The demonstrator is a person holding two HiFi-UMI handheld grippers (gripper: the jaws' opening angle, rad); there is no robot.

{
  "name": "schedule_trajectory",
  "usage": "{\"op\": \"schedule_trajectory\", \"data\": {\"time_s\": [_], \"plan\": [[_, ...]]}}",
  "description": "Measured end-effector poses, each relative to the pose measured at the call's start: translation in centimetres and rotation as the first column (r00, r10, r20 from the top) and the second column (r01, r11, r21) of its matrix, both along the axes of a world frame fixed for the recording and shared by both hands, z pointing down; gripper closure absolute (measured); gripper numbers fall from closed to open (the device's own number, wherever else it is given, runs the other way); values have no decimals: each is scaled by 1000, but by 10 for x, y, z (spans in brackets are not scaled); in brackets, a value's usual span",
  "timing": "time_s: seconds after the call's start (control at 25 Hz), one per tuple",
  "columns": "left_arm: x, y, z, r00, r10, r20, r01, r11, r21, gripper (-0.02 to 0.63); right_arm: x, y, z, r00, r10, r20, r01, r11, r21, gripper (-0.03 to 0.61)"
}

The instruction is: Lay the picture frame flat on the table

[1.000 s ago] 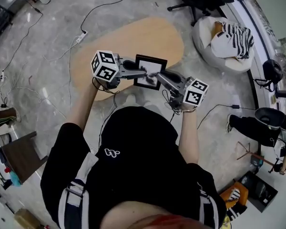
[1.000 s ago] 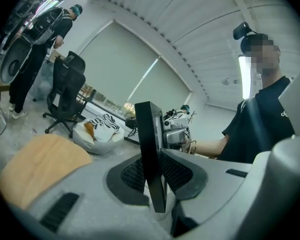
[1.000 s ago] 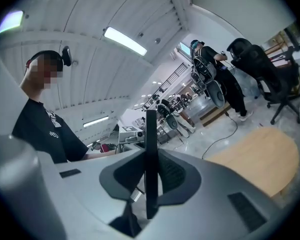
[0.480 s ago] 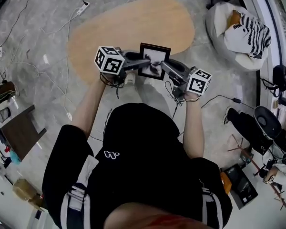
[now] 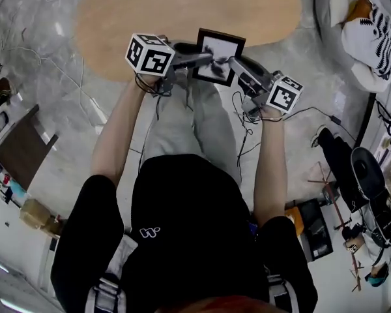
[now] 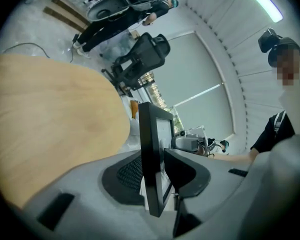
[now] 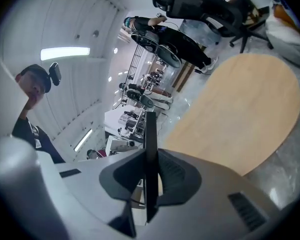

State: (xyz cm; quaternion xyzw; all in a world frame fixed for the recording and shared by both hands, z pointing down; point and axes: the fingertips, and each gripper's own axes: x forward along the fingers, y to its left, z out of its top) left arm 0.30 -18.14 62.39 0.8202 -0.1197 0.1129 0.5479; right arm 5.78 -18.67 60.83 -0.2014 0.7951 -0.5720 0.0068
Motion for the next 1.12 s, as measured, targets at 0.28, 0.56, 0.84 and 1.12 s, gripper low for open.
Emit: {"op": "schedule_trajectory", "data": {"time_s": [0.28, 0.56, 0.84, 1.12], "plan": [[-26, 18, 103, 996, -91, -8, 89, 988, -130, 500, -28, 17, 102, 999, -44, -17, 42, 995, -91, 509], [-48, 1, 147, 964, -259, -58, 257, 965, -43, 492, -18, -8, 135, 998, 57, 6, -56, 997, -60, 509], [-109, 11, 168, 895, -439, 76, 438, 898, 37, 604, -33, -39, 199, 993, 54, -109, -61, 996, -62, 509], [-95, 34, 169, 892, -434, 127, 430, 901, 61, 606, -32, -43, 232, 970, 107, -219, -126, 989, -74, 509]]}}
